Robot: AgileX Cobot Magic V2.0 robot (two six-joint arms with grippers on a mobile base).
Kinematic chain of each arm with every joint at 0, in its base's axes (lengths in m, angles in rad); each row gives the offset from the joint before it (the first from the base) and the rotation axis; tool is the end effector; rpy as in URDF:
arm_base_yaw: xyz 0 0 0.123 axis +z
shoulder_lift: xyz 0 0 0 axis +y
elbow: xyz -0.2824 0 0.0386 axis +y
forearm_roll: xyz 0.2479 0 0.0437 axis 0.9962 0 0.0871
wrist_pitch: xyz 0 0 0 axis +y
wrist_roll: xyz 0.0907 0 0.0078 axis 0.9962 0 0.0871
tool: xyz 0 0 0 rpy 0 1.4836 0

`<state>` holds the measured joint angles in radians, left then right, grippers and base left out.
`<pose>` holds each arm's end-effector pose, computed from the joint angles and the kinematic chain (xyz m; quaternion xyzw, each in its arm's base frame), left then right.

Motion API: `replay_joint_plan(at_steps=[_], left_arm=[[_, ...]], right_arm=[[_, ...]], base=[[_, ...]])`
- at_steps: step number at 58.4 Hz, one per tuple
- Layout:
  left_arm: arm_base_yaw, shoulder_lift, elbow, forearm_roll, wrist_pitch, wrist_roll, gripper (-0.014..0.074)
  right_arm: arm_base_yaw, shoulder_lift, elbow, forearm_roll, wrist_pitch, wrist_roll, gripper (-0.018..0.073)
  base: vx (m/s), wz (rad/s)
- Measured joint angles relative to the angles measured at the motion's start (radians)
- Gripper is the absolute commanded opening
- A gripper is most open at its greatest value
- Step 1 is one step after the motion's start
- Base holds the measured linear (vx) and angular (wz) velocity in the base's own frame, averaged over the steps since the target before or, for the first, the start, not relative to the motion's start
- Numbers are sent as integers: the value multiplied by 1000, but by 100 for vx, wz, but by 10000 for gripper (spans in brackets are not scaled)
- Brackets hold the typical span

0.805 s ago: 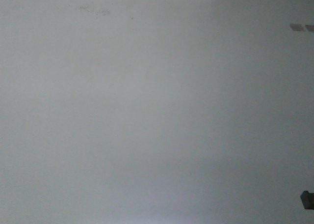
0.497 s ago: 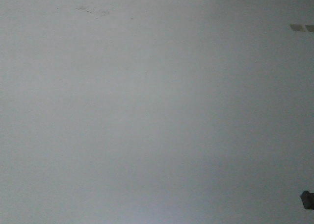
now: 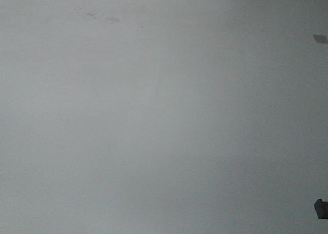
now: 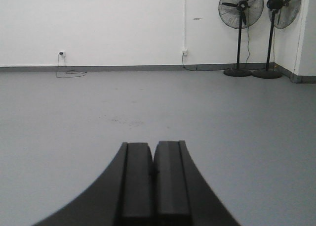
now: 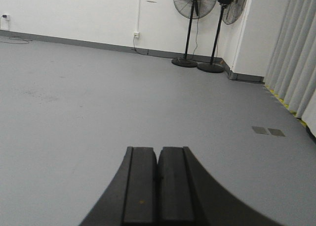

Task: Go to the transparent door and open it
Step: 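Drive the base toward the white-framed glass sliding door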

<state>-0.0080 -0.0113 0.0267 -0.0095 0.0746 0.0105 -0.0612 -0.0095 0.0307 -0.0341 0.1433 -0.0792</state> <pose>0.0568 -0.0005 0.1979 0.0034 0.7081 -0.0027 0.7061 0.0566 -0.0039 0.1902 -0.0173 0.7337 -0.0609 0.6766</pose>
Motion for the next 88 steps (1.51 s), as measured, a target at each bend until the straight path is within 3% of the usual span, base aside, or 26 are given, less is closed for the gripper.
replay_joint_plan(at_steps=[36, 88], left_arm=[[0, 0, 0, 0, 0, 0, -6], [0, 0, 0, 0, 0, 0, -6]], right_arm=[[0, 0, 0, 0, 0, 0, -8], [0, 0, 0, 0, 0, 0, -8]], base=[[59, 22], [70, 58]])
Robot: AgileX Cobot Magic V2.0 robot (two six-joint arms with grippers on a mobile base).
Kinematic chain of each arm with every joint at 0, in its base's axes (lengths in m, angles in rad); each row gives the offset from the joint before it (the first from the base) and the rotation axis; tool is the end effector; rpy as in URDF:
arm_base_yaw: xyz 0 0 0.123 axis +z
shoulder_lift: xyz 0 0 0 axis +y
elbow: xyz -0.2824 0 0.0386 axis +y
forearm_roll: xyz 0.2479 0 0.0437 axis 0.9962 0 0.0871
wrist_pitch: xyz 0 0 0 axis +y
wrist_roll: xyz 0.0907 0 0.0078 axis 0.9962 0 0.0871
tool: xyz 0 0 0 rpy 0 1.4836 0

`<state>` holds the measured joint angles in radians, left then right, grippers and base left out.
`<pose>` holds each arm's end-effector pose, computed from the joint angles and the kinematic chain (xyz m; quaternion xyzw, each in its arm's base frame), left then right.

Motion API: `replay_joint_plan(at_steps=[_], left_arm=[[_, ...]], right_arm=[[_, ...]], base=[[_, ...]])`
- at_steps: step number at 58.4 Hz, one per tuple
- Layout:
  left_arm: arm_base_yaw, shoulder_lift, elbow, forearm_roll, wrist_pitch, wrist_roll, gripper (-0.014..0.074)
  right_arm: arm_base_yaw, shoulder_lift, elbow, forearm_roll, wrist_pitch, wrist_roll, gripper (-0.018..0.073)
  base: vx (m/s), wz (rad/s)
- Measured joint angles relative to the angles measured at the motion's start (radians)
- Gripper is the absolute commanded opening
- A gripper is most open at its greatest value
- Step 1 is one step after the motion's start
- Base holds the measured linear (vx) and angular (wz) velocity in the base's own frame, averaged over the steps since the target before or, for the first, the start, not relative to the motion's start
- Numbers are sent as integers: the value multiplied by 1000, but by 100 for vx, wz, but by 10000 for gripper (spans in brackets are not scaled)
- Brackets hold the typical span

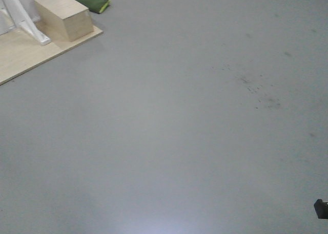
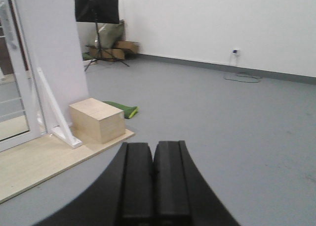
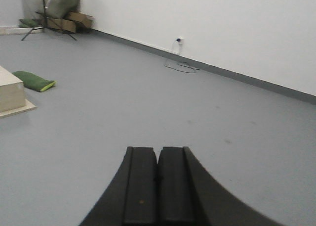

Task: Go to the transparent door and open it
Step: 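Drive the base toward the white-framed glass sliding door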

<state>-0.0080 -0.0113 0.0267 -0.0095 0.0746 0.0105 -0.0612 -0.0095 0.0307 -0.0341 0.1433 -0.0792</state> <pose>0.0568 -0.0005 0.1979 0.0034 0.7081 -0.0027 0.7061 0.0566 -0.0039 0.1902 -0.0173 0.7337 -0.0609 0.6766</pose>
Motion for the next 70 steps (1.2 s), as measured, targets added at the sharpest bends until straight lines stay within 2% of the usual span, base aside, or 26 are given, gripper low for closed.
replay_joint_plan(at_steps=[30, 70], left_arm=[[0, 0, 0, 0, 0, 0, -6], [0, 0, 0, 0, 0, 0, -6]], right_arm=[[0, 0, 0, 0, 1, 0, -8], [0, 0, 0, 0, 0, 0, -8]], base=[[67, 59], [68, 41]])
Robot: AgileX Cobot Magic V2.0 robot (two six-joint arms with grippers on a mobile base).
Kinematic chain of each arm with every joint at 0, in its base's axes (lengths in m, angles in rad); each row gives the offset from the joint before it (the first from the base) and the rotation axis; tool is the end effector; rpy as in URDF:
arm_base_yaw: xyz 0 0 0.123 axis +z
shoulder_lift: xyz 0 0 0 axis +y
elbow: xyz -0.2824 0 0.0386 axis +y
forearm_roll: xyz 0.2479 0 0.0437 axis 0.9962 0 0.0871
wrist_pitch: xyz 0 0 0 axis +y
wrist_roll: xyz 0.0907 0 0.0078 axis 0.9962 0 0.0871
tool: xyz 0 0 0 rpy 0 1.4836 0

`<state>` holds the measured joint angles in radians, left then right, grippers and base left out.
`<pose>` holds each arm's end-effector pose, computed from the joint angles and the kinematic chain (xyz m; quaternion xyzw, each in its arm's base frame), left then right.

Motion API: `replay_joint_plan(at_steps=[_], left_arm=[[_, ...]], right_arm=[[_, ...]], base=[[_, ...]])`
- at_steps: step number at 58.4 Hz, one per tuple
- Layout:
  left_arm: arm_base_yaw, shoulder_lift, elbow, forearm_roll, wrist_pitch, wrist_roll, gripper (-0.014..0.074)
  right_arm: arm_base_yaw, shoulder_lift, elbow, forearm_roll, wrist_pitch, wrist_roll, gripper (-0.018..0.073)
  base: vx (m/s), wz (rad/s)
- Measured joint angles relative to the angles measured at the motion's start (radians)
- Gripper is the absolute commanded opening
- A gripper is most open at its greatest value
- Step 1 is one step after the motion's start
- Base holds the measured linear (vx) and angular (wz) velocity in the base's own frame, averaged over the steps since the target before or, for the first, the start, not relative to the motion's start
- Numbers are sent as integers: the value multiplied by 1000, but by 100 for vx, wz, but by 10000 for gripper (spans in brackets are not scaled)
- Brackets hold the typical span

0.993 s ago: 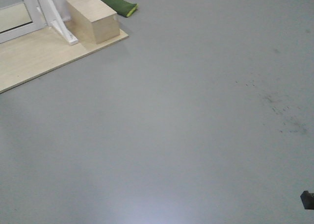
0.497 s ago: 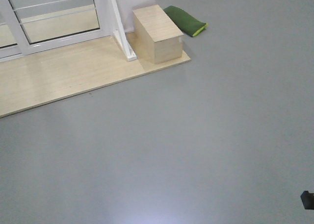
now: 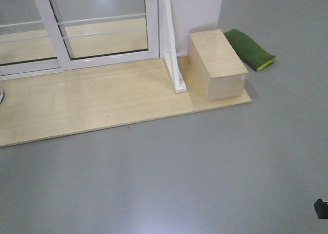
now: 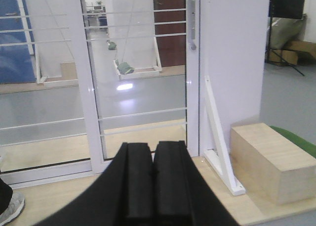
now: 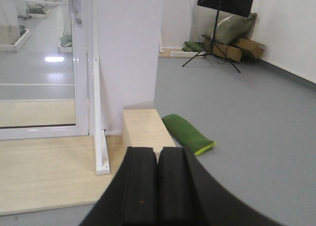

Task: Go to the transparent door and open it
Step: 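Drive the base toward the white-framed glass sliding door, then drive closer until the silver door handle is within reach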

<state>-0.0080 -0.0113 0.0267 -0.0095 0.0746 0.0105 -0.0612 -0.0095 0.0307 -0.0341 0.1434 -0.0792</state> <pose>0.0568 -0.0005 0.1979 0.0034 0.7081 -0.0027 0.7061 0.0566 -0.0039 0.1902 -0.0173 0.7337 -0.0609 0.6765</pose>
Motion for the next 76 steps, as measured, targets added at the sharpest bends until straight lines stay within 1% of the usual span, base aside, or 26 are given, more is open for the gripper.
replay_joint_plan(at_steps=[37, 76], left_arm=[[0, 0, 0, 0, 0, 0, -6], [0, 0, 0, 0, 0, 0, -6]], right_arm=[[0, 0, 0, 0, 0, 0, -8], [0, 0, 0, 0, 0, 0, -8]], base=[[64, 26], [49, 5]])
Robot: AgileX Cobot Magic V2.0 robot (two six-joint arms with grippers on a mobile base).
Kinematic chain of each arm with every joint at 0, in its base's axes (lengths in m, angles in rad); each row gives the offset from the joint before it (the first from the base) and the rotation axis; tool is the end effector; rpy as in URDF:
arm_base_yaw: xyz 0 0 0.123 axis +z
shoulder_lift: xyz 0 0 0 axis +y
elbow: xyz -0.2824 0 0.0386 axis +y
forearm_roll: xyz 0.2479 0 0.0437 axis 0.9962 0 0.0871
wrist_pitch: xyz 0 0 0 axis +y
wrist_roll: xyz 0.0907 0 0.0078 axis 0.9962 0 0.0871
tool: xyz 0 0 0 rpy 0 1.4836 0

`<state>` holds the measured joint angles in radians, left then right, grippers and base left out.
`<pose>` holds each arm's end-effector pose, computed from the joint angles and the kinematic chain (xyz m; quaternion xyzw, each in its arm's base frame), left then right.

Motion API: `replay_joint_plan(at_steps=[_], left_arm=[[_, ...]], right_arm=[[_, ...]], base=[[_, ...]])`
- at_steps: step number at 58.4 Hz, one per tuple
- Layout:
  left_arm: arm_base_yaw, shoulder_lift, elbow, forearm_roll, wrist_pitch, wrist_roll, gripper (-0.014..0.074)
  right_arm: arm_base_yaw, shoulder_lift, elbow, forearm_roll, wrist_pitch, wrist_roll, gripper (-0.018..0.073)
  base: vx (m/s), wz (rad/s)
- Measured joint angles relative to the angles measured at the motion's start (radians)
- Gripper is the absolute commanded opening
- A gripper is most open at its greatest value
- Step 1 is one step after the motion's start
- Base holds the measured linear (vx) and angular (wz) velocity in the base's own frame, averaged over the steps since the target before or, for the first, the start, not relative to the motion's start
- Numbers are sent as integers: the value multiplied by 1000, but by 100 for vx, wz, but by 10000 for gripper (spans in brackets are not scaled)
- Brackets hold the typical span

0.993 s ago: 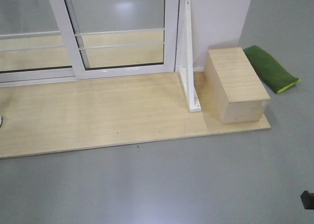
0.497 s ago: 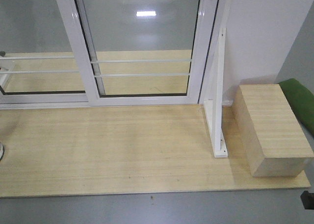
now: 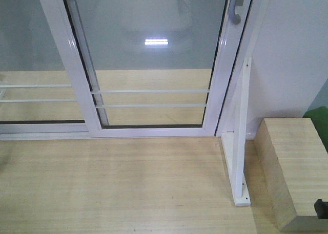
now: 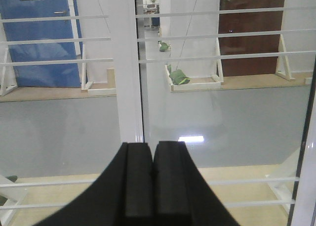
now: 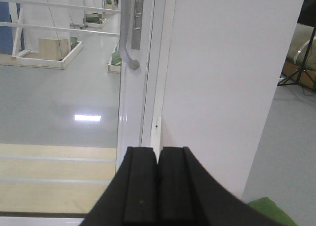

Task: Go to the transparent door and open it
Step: 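Drive closer until the silver door handle is within reach, then move the right gripper toward the curved silver door handle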

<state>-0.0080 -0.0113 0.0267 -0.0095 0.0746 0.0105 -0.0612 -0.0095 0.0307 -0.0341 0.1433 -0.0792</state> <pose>0.0568 -0.0005 0.1979 0.0034 0.7081 -0.0027 0.7061 0.0566 -0.0039 0.1902 -0.0173 0.7337 -0.0609 0.6766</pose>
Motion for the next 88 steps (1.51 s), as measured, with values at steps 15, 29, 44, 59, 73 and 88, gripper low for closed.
replay_joint_plan(at_steps=[15, 29, 44, 59, 73, 88], left_arm=[[0, 0, 0, 0, 0, 0, -6], [0, 0, 0, 0, 0, 0, -6], [0, 0, 0, 0, 0, 0, -6], [0, 0, 0, 0, 0, 0, -6], [1, 0, 0, 0, 1, 0, -6], [1, 0, 0, 0, 2, 0, -6]], right_arm=[[0, 0, 0, 0, 0, 0, -8], [0, 0, 0, 0, 0, 0, -8], [0, 0, 0, 0, 0, 0, -8], [0, 0, 0, 0, 0, 0, -8], [0, 0, 1, -1, 3, 0, -8], [-1, 0, 0, -1, 0, 0, -8]], base=[[37, 0], [31, 1], [23, 2], [14, 2], [6, 1], [-1, 1]])
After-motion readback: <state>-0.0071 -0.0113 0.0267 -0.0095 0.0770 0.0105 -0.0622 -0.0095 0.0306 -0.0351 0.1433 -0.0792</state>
